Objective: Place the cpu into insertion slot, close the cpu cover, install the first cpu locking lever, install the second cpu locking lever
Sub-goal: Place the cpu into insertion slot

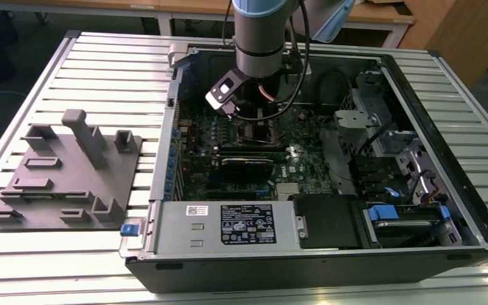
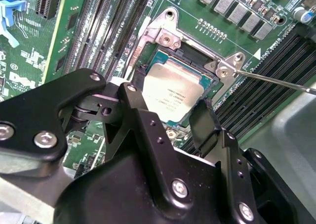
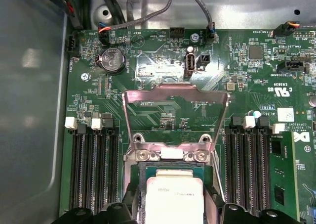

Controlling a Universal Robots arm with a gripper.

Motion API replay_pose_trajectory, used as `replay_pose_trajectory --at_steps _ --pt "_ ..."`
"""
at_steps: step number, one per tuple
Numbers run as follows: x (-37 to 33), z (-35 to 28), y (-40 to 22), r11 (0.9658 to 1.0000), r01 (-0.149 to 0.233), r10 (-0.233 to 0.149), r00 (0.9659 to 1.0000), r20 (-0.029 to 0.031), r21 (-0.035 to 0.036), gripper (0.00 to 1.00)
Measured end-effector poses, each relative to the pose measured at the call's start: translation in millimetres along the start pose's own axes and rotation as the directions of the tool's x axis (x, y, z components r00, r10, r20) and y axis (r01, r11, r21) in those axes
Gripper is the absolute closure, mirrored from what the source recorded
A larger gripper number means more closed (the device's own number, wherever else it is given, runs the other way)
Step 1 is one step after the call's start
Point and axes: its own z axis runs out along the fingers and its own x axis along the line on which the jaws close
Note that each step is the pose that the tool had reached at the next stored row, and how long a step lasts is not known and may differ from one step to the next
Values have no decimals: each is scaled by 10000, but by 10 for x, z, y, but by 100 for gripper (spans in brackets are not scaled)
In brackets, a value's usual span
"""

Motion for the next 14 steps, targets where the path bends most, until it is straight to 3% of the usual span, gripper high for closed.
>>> replay_pose_trajectory --at_steps 7,8,14 --pt "3 2 0 10000 -1 1 10000 -6 -2 38" --pt "3 1 0 10000 -1 1 10000 -5 -1 31" --pt "17 1 -1 10000 -2 2 10000 -2 0 31"
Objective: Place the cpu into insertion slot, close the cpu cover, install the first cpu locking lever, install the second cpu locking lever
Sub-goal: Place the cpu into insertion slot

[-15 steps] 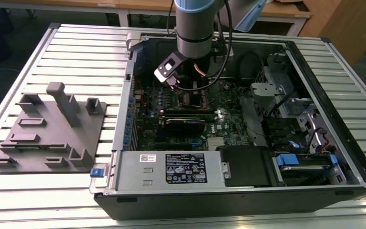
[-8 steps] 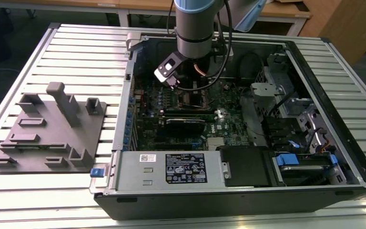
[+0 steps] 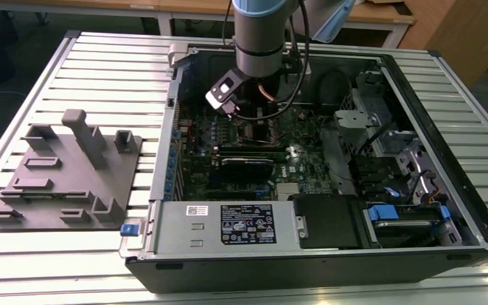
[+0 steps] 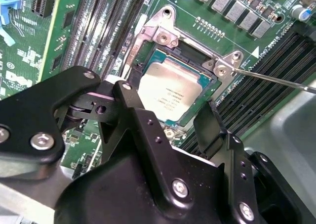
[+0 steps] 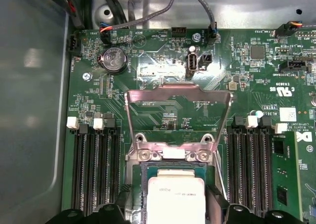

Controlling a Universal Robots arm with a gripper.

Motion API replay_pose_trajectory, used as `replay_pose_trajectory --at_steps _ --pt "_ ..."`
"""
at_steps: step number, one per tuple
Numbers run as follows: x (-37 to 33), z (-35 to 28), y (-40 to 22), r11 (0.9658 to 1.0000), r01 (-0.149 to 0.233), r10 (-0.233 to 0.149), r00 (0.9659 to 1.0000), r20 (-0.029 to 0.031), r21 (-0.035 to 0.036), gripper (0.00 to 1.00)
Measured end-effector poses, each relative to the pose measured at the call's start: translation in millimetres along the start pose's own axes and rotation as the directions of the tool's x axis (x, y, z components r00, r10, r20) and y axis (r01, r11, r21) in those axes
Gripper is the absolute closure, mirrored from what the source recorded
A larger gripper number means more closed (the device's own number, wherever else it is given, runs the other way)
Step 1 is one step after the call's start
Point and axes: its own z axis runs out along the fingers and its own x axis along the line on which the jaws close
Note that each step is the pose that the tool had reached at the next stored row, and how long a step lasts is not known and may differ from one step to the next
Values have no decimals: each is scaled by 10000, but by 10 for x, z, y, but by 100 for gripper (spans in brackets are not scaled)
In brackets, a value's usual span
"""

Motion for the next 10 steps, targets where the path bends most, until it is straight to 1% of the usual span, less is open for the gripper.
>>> replay_pose_trajectory --at_steps 5,10 --pt "11 3 0 10000 0 0 10000 -7 0 31" --pt "21 6 -1 10000 0 0 10000 -27 0 31"
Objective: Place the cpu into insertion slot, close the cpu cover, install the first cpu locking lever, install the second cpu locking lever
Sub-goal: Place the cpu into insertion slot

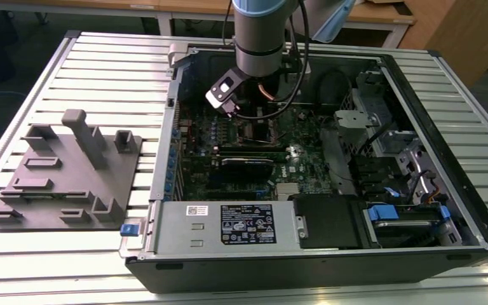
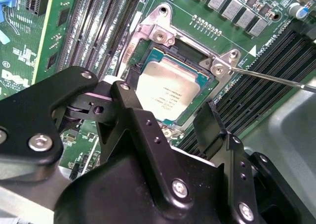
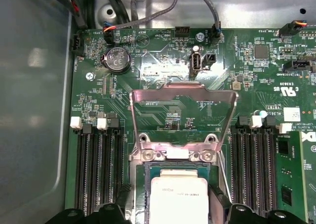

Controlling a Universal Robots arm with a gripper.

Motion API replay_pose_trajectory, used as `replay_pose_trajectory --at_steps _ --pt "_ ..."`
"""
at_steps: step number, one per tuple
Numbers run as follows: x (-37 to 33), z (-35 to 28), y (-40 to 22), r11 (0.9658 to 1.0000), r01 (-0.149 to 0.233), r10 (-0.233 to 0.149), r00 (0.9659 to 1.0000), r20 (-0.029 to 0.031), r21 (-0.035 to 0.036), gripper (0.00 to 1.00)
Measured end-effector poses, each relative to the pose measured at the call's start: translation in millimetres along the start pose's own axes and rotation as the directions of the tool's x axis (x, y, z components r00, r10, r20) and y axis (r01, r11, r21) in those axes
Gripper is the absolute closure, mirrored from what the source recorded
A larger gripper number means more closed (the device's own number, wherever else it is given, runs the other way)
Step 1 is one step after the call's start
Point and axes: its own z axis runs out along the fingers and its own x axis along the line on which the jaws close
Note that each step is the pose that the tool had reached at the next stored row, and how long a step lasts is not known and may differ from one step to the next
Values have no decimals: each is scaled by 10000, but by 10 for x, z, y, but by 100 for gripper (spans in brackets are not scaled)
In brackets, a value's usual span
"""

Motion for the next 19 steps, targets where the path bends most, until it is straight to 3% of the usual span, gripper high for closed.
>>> replay_pose_trajectory --at_steps 11,15,19 --pt "1 9 -1 10000 -6 6 10000 -44 1 31" --pt "1 10 0 10000 -2 2 10000 -14 0 31" --pt "2 7 0 10000 4 -4 10000 58 15 31"
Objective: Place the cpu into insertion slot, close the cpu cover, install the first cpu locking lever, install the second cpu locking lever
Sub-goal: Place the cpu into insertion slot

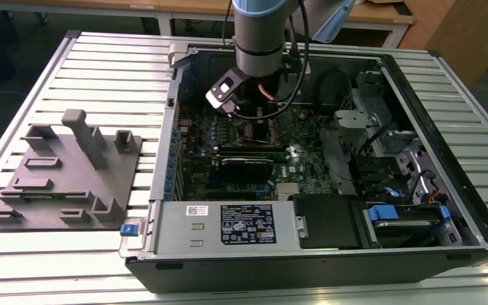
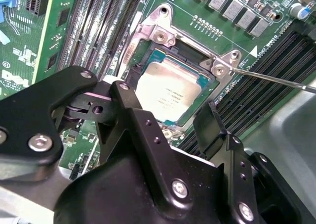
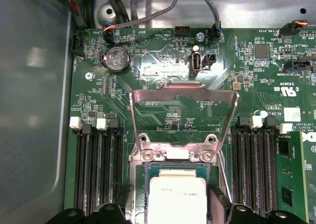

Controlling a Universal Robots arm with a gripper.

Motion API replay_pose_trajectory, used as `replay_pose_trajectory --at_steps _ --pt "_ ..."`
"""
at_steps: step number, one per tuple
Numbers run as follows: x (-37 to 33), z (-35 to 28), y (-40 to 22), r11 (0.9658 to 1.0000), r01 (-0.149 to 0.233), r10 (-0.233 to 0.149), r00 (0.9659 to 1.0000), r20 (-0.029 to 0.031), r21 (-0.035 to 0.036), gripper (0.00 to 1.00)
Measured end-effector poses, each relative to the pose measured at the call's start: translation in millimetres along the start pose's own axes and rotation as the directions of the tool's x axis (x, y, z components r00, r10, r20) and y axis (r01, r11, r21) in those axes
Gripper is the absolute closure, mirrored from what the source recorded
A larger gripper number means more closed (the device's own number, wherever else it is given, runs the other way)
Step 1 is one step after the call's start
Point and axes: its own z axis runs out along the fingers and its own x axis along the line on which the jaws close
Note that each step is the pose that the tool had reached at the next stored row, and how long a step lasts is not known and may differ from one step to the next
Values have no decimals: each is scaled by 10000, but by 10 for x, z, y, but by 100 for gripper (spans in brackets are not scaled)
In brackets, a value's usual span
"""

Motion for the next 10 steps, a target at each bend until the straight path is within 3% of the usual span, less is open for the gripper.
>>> replay_pose_trajectory --at_steps 10 --pt "2 -79 12 9998 -5 4 10000 22 205 31"
